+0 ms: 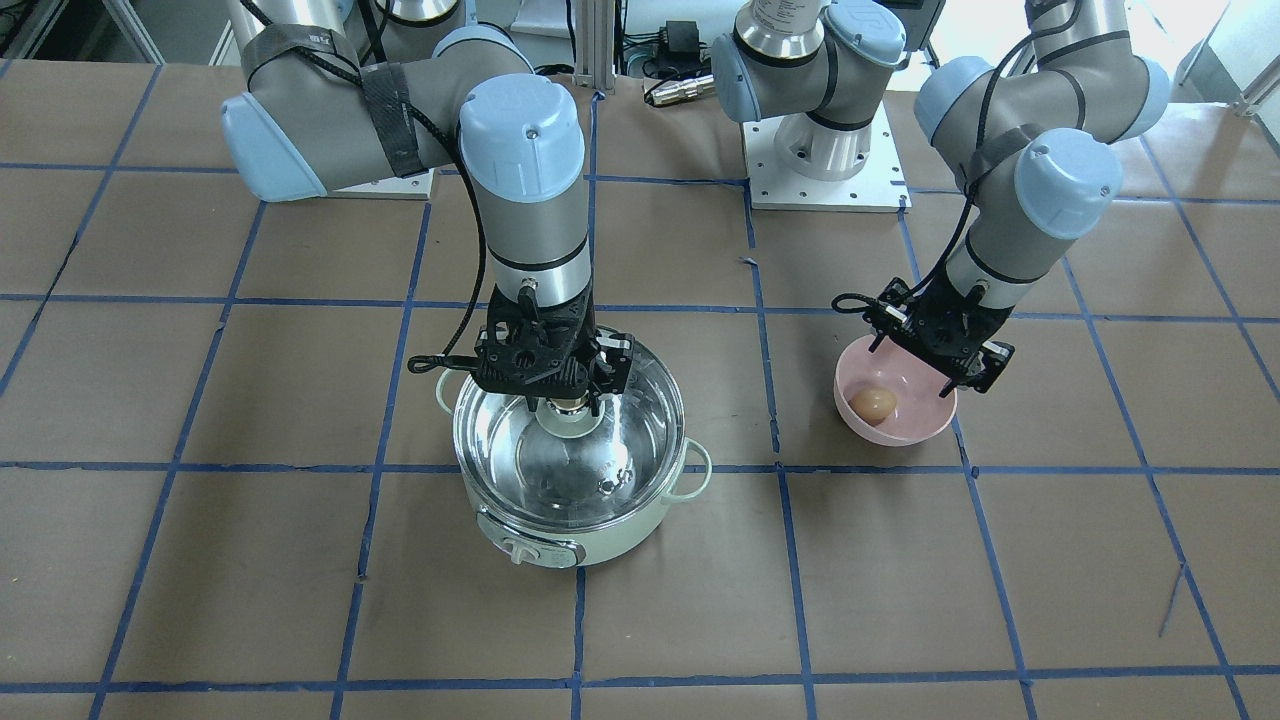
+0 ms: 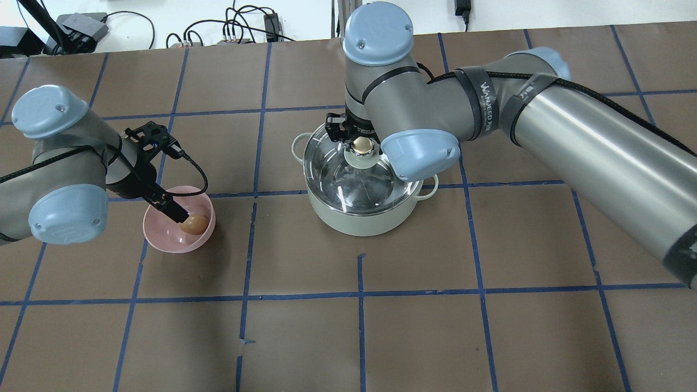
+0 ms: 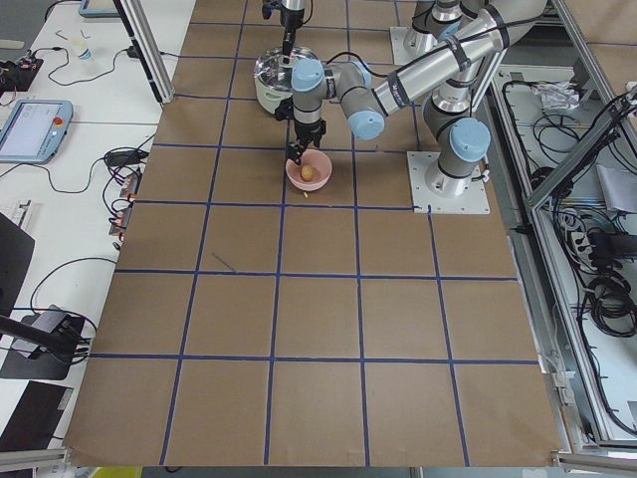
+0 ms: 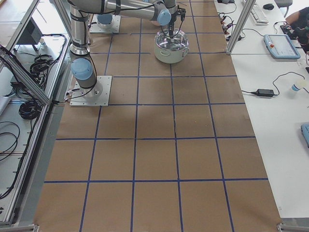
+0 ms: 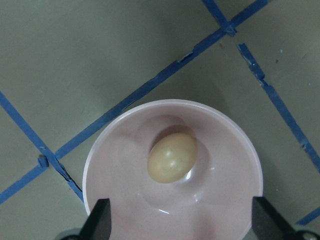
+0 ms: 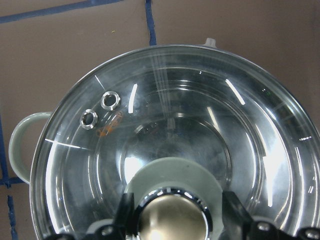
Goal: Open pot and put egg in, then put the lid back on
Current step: 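Lower the left gripper around the egg while the right descends to the knob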
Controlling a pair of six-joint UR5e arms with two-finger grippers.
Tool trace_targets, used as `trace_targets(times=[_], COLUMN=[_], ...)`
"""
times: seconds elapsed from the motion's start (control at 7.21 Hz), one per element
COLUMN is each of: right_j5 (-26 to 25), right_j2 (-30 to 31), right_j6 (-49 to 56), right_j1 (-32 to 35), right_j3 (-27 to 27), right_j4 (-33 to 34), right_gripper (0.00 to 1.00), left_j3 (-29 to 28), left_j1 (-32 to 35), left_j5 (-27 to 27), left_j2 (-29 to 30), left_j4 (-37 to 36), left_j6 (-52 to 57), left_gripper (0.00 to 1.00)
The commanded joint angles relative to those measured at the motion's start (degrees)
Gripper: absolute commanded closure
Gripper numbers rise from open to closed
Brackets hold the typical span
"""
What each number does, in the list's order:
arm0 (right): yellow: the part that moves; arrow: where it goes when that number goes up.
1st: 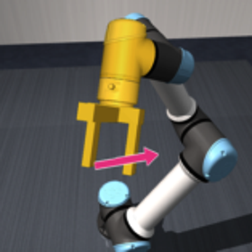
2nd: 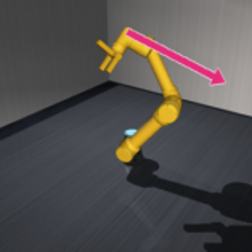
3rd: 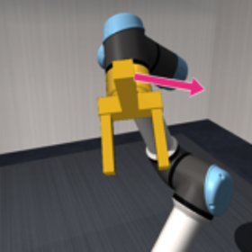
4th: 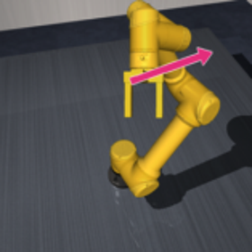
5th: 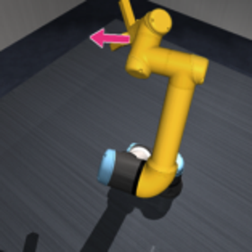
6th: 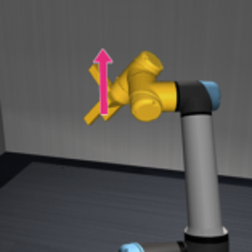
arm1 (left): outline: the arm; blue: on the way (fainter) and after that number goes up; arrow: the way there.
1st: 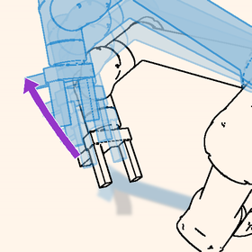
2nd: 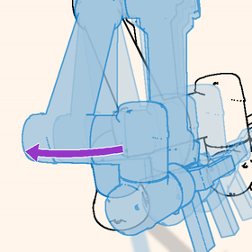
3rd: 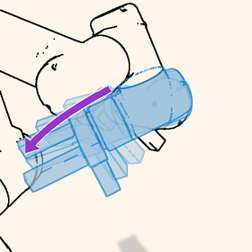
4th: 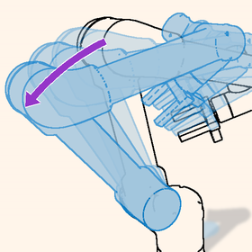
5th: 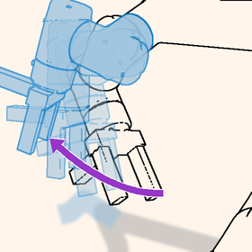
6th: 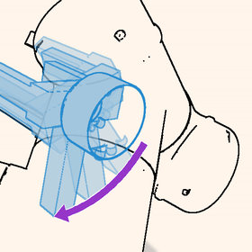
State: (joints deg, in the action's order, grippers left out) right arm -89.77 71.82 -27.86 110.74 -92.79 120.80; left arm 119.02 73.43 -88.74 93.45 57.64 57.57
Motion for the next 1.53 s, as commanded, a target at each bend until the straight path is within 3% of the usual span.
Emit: trace_targets(times=[0.0, 0.55, 0.97, 1.39], right_j5=[0.30, 0.82, 1.18, 2.85], right_j2=[0.25, 0.25, 0.17, 0.43], right_j6=[0.00, -1.84, -2.02, -2.46], right_j1=[0.00, 0.00, -0.09, -0.70], right_j3=[0.15, 0.24, 0.50, 0.77], right_j4=[0.05, -0.03, -0.12, -0.30], right_gripper=[0.39, 0.49, 0.50, 0.50], left_j3=[0.25, 5.60, 5.88, 6.49], left_j1=[-0.92, -1.01, -1.01, -1.01], left_j5=[0.92, 1.02, 1.02, 1.11], left_j2=[0.24, 0.33, 0.33, 0.59], left_j4=[-0.33, -7.78, -8.33, -8.86], left_j6=[4.48, -0.88, -0.80, 6.74], left_gripper=[0.00, 0.00, 0.01, 0.01])
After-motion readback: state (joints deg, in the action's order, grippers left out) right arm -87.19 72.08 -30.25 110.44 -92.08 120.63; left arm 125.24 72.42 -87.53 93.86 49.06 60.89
